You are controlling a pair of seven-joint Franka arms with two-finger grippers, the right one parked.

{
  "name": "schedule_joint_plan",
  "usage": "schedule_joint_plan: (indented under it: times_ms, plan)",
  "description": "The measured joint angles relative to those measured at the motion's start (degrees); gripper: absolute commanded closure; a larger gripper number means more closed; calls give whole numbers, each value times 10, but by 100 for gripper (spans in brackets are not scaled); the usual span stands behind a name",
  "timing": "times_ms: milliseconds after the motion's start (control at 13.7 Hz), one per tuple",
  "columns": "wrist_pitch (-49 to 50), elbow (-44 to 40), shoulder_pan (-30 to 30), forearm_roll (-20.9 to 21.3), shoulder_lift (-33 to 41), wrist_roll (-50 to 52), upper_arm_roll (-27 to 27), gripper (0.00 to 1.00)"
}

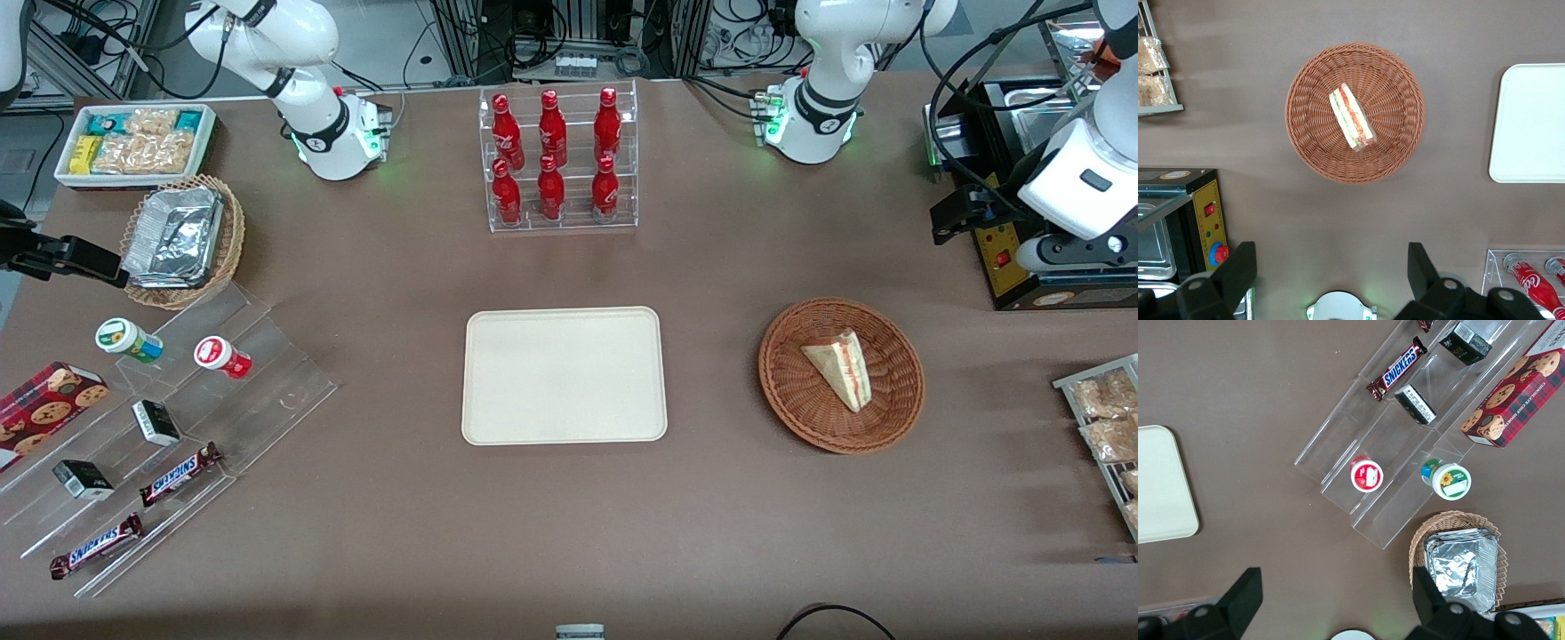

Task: Place sandwich from basket to tray
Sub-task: 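Move the left gripper over the wrapped sandwich in the wicker basket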

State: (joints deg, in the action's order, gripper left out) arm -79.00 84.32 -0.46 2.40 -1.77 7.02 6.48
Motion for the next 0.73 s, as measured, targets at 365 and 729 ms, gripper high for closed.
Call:
schedule_joint_plan:
  times_ms: [365,729]
  plan:
    - [-10,22,0,0,-4,0,-1,0]
    - [-203,169,0,0,-14,122,-12,0]
